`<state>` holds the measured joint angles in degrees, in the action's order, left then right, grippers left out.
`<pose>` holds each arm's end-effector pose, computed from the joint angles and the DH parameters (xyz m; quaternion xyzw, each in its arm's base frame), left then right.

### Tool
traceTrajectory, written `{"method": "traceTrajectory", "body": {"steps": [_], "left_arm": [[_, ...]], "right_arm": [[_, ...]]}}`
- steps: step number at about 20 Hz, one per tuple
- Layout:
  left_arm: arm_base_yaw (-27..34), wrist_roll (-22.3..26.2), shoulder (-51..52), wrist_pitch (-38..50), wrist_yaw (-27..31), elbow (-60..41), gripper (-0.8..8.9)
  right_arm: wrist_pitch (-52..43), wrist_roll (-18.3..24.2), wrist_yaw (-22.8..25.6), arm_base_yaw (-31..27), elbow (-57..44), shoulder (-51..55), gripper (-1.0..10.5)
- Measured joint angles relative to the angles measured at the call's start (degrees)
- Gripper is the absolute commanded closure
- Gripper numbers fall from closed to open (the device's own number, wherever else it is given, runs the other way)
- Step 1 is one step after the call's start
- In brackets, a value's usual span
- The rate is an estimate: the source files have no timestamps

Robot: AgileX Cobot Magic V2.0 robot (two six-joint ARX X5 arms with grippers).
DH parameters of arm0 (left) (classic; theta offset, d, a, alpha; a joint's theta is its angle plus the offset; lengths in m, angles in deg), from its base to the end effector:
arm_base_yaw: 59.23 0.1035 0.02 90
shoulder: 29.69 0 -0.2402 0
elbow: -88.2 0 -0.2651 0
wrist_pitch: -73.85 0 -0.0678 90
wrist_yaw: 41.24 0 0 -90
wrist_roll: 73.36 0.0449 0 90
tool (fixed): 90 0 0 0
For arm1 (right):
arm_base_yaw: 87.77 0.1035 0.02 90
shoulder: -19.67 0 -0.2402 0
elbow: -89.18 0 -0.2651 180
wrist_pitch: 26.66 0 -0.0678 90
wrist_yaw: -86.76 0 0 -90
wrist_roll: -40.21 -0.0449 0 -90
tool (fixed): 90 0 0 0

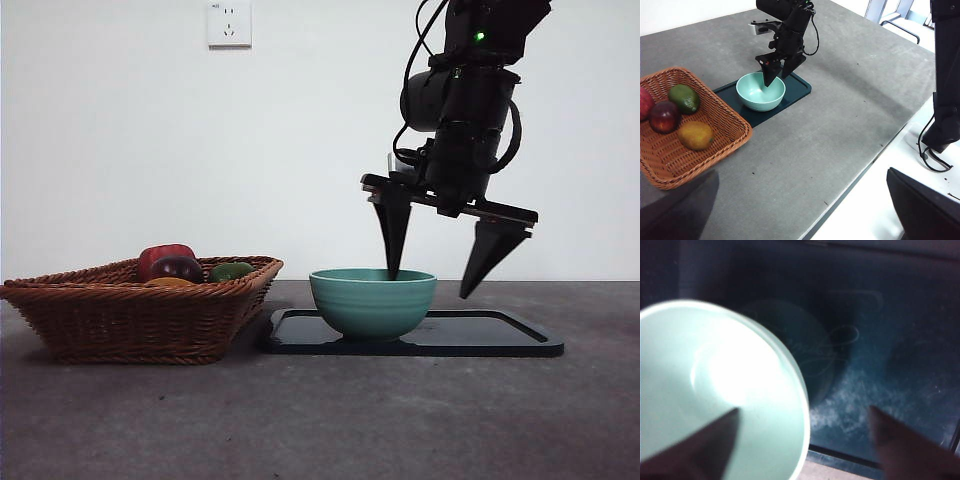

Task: Pick up the wifruite, put it on the bowl, pick up the plate, put it on desk

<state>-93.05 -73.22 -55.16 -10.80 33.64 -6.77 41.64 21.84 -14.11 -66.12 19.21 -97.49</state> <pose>0.0251 -0.0309 0.3882 0.0364 0.2138 -0.4046 0.8884 0.3880 0.1631 0.1760 0.0645 0.6366 0.1214 0.7589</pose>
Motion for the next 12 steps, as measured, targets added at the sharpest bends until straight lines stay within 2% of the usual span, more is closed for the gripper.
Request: {"method": "traceTrajectory", "body": {"steps": [2,4,6,12], "left_arm": [[0.0,0.0,0.0,0.0,0.0,0.0,2.79],[0.0,0.0,0.0,0.0,0.0,0.0,2.78],[0.0,0.0,0.0,0.0,0.0,0.0,2.78],[0.0,0.0,0.0,0.0,0.0,0.0,2.79]], "right_arm": [[0.3,-0.1,-0.4,0.0,0.0,0.0,7.2],[0.3,-0.1,-2.0,0.0,0.0,-0.4,8.5],[0.3,-0.1,-2.0,0.0,0.0,-1.5,9.3],[1.2,-0.2,-1.1,-0.2,0.0,-1.5,9.4]]}}
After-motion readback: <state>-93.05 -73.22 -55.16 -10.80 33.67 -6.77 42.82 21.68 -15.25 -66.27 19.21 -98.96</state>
